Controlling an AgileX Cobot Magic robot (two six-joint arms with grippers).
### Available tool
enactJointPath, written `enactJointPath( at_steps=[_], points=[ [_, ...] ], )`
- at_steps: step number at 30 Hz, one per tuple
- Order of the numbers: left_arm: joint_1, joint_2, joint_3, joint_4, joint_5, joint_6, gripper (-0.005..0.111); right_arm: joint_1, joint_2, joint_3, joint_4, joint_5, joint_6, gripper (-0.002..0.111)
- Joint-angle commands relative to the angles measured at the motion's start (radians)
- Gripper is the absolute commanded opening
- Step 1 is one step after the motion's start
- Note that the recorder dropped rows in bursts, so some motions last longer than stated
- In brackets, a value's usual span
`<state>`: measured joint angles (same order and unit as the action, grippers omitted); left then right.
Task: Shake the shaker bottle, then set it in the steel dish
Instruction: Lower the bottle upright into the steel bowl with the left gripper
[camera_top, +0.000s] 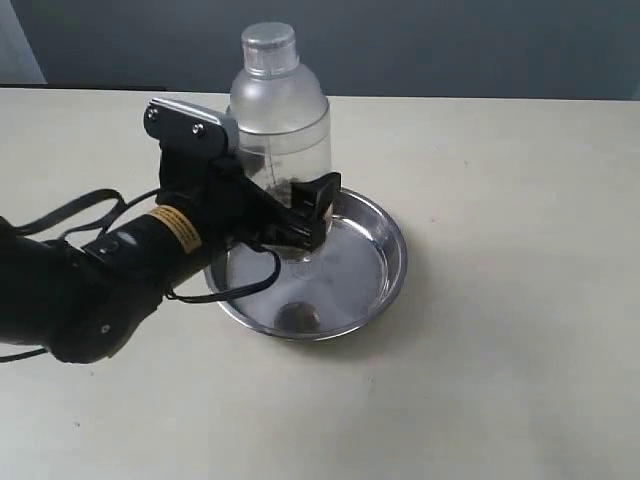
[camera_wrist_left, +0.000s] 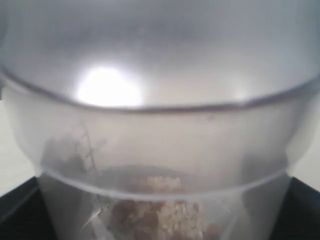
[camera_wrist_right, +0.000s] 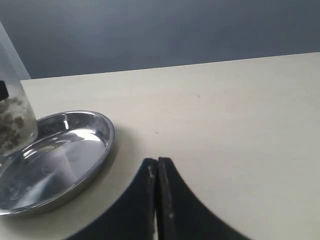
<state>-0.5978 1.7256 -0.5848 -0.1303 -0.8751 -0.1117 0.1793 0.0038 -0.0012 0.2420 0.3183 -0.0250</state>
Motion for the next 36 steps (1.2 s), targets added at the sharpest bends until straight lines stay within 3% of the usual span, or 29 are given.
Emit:
enactJointPath(
  at_steps=[1,8,10,13,17,25,36],
  points=[
    [0.000,0.100,-0.003,-0.018,-0.229,-0.031,0.000,0.002,-0.004,0.001,-0.009,-0.010,-0.001,-0.001],
    [0.000,0.189,-0.060,-0.026,-0.240,-0.035,0.001,0.002,-0.004,0.001,-0.006,-0.010,-0.001,-0.001],
    [0.000,0.209,-0.065,-0.026,-0.251,-0.021,0.008,0.002,-0.004,0.001,-0.006,-0.010,-0.001,-0.001],
    [0.000,0.210,-0.065,-0.038,-0.250,0.010,0.030,0.002,-0.004,0.001,-0.006,-0.010,-0.001,-0.001],
    [0.000,0.210,-0.065,-0.065,-0.246,0.010,0.043,0.002,-0.004,0.001,-0.006,-0.010,-0.001,-0.001],
    [0.000,0.235,-0.065,-0.072,-0.247,0.019,0.047,0.002,-0.004,0.001,-0.006,-0.010,-0.001,-0.001],
    [0.000,0.293,-0.065,-0.060,-0.346,0.030,0.049,0.002,-0.004,0.001,-0.004,-0.010,-0.001,-0.001]
  ],
)
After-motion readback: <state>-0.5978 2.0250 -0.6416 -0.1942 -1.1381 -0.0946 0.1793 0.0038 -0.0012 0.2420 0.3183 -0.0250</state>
